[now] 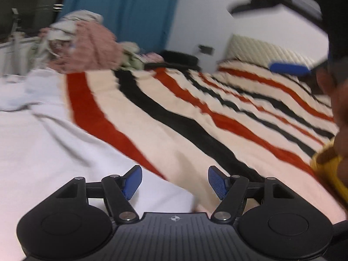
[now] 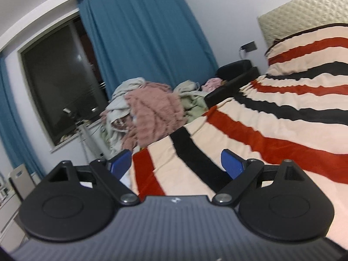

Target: Fold clothes

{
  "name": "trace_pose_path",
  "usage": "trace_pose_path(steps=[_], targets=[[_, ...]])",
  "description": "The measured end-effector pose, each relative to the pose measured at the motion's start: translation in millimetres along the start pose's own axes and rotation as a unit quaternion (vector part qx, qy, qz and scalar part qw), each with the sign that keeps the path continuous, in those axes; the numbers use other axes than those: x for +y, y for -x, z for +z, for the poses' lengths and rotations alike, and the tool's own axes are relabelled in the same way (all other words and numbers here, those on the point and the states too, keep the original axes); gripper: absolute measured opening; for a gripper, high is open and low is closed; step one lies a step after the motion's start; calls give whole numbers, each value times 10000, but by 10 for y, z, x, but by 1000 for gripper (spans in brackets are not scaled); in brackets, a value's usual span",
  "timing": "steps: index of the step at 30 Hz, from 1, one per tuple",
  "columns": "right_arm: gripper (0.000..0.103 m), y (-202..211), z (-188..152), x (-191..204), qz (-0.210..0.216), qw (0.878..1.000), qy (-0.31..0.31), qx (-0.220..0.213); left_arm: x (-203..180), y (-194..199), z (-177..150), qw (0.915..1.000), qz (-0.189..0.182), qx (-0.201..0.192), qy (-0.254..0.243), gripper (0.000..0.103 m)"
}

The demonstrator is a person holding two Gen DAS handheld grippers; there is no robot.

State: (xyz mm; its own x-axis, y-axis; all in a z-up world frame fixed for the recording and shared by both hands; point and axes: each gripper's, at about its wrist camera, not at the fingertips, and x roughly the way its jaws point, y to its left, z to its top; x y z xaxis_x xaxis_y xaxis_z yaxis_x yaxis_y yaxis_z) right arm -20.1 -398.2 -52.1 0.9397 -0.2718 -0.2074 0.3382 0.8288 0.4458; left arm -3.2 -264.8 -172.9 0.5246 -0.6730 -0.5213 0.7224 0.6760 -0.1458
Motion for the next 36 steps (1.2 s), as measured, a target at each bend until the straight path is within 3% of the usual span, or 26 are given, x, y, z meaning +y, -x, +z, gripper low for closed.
trace_pose_path(steps=[1, 3, 5, 6, 8, 12, 16, 19, 22, 26, 29, 31, 33, 34, 35, 36], targets=[[90, -19, -13, -2, -5, 10000, 15, 16, -33, -107, -43, 10000, 12, 88, -38, 68], [90, -57, -39, -5, -16, 10000, 46, 47, -67, -309, -115, 9995, 98, 282, -79, 54], [90, -95, -65, -8, -26, 9999, 76, 78, 4, -402, -162, 9991, 221, 363, -21, 22], [90, -114, -78, -9, -31, 9999, 92, 93, 60, -396, -164, 9992, 227, 323, 73, 14], [90, -151, -104, -12, -41, 9998, 122, 124, 179, -278, -117, 9989, 220, 201, 353, 9], [90, -118, -107, 16, 37, 9998, 172, -23, 458, 266, 49, 9946, 152, -298, 981, 9], [90, 22, -123, 185, 41, 9970, 655, -418, 700, 956, 140, 9843, 240, -726, 1591, 9], [90, 64, -157, 310, 136, 9948, 903, -450, 902, 1521, 71, 9720, 311, -933, 2134, 8], [90, 85, -203, 438, 261, 9928, 1111, -374, 1082, 1982, -134, 9558, 654, -1084, 2655, 5], [90, 101, -276, 616, 437, 9893, 1378, -205, 1297, 2160, -409, 9438, 1160, -734, 3008, 2], [90, 71, -378, 752, 541, 9852, 1625, 39, 1472, 2039, -576, 9348, 1246, -129, 3325, 2], [90, 54, -449, 828, 600, 9832, 1710, 231, 1531, 1998, -597, 9341, 1276, 49, 3334, 2], [90, 37, -489, 878, 660, 9829, 1674, 403, 1563, 2028, -541, 9368, 1236, 58, 3273, 10], [90, 20, -491, 911, 694, 9830, 1633, 479, 1605, 2046, -493, 9375, 1186, 56, 3270, 21], [90, -15, -462, 959, 735, 9837, 1550, 537, 1654, 2065, -441, 9380, 1129, 55, 3276, 44], [90, -49, -433, 1008, 776, 9843, 1468, 595, 1722, 2057, -371, 9391, 1069, 73, 3264, 55]])
